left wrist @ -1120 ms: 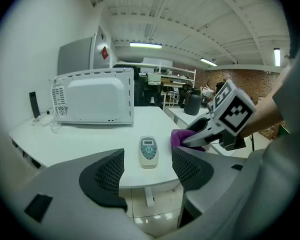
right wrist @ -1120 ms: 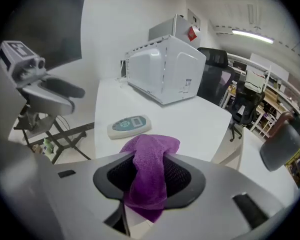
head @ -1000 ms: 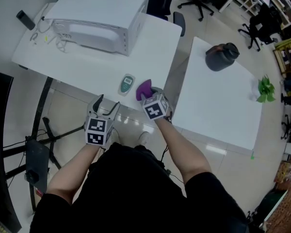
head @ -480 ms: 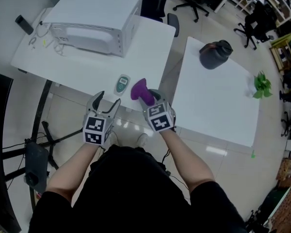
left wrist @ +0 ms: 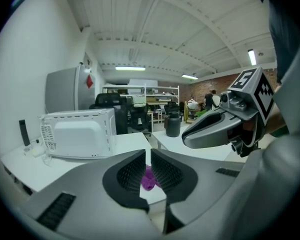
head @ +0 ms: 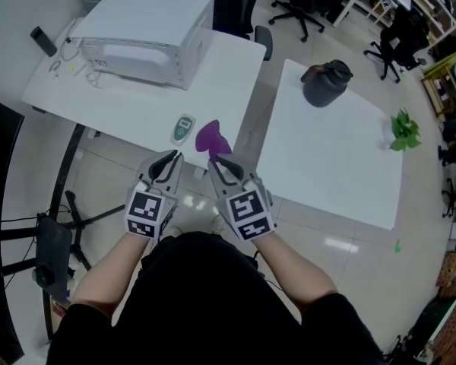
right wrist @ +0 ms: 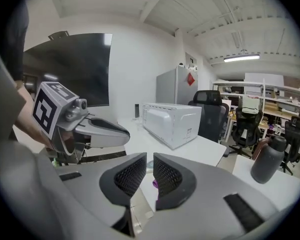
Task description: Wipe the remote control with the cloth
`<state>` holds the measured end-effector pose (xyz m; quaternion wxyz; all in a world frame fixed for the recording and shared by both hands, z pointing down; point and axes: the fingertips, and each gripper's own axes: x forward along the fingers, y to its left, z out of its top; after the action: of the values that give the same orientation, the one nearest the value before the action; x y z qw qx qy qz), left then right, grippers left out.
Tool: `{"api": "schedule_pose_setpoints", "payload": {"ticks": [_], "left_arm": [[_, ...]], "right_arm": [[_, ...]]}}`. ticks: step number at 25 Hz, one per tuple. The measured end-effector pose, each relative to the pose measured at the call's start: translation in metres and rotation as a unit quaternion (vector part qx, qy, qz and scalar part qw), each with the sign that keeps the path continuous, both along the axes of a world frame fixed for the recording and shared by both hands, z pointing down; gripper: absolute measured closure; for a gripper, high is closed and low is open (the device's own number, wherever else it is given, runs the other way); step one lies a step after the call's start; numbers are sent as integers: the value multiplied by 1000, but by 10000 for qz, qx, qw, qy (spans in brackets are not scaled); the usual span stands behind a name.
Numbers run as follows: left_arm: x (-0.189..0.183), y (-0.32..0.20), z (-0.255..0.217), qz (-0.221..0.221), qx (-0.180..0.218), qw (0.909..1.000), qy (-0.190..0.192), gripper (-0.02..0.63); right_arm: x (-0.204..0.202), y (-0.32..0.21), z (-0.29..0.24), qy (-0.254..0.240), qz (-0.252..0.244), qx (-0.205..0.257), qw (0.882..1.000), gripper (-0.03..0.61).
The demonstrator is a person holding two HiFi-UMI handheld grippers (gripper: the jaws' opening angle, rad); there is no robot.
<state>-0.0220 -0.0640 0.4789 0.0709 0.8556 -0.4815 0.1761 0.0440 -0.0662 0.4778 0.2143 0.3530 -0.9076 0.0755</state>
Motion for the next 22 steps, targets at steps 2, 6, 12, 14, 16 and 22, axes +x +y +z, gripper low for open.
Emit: {"api": "schedule_pose_setpoints", "payload": {"ticks": [2, 6, 12, 14, 16, 22], "left_arm": [[-2, 9, -7, 114, 80, 9999, -33, 612], [-11, 30, -16, 421, 160, 9990, -80, 612], [-21, 63, -26, 778, 304, 9964, -128, 612], [-20, 73, -30, 861, 360, 9956, -114, 612], [-19, 80, -33, 919, 408, 9949, -99, 612], [-14, 92, -40, 997, 499, 9938, -53, 612]], "right_arm": [[-6, 11, -9, -39, 63, 98, 9999, 537], [-19, 32, -28, -97, 310, 292, 9990, 557], [-37, 63, -44, -61, 517, 491, 9974, 563], [-40, 73, -46, -31, 533, 515, 9972, 563], [-43, 80, -48, 6, 536, 548, 9971, 563], [-40, 93, -54, 87, 558, 630, 9964, 563]]}}
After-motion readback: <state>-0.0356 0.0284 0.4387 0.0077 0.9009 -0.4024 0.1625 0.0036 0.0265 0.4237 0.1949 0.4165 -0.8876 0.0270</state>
